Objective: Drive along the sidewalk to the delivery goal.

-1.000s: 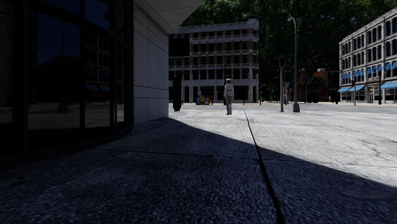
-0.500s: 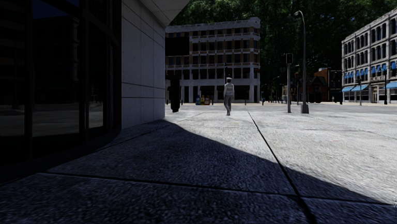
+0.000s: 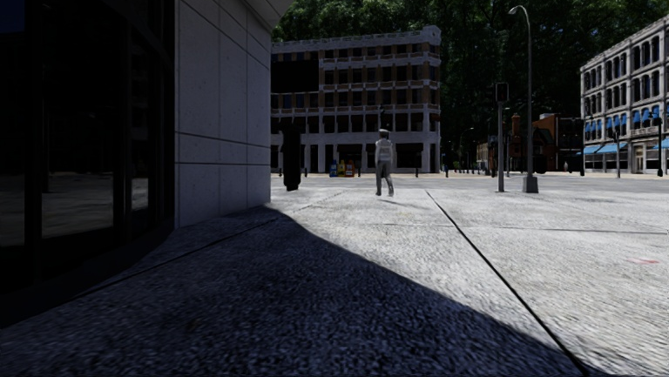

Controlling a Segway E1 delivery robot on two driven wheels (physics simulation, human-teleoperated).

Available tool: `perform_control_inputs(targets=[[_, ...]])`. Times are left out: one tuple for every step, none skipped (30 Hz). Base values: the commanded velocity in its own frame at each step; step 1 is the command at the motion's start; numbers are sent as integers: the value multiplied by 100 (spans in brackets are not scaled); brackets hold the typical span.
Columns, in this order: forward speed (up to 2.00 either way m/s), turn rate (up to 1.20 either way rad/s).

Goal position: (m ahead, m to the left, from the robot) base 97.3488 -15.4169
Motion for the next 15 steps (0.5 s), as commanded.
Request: perform_control_inputs(targets=[[200, 0], [200, 0], [200, 0], [200, 0], [200, 0], [200, 0], [200, 0], [200, 0], [200, 0], [200, 0], [200, 0], [200, 0], [200, 0], [200, 0], [200, 0]])
